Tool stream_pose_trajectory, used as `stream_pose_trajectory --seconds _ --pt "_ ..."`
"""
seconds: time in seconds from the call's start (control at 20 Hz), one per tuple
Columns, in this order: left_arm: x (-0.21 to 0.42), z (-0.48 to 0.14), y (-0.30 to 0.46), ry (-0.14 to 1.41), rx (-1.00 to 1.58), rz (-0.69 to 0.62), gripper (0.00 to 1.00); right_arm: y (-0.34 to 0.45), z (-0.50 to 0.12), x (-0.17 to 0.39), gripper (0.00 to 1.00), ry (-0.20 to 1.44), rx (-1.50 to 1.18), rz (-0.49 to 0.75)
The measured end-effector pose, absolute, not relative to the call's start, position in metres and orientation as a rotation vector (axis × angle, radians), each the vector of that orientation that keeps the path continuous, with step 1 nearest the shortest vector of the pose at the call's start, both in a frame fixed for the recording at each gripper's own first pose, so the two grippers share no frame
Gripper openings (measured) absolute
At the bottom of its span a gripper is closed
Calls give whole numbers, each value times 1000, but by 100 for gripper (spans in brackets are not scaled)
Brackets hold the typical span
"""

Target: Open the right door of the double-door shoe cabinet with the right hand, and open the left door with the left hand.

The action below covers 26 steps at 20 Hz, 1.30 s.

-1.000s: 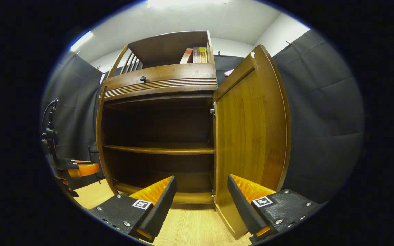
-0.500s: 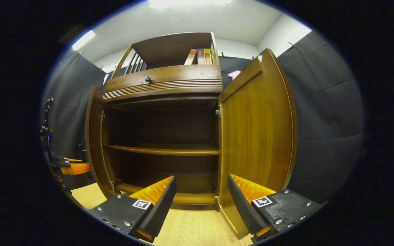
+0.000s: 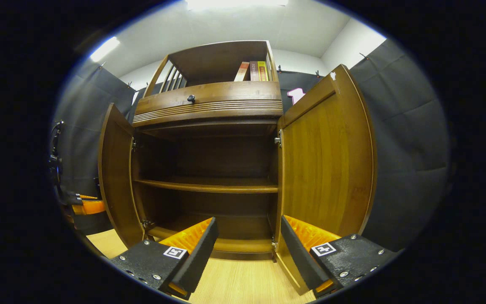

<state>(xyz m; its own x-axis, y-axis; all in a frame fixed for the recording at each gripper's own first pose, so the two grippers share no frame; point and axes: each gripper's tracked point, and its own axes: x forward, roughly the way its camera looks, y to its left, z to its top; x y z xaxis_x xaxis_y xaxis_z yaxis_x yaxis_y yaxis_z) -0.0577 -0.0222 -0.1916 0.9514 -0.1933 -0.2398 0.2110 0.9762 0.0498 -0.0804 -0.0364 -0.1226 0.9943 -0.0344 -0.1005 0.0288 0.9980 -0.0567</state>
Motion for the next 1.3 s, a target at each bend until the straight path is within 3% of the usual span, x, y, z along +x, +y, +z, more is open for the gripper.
stream_pose_trajectory --seconds 0.2,0.35,0.4,1.3 --pt "-62 -189 -10 241 55 -200 23 -31 -122 -80 100 99 -74 -24" --pt "-66 -189 0 241 55 -184 19 -28 -120 -79 92 95 -69 -19" --pt "-67 -188 3 237 62 -179 18 -25 -120 -80 100 94 -68 -17" --pt "-76 -178 47 229 68 -121 17 -7 -117 -79 100 88 -60 9"
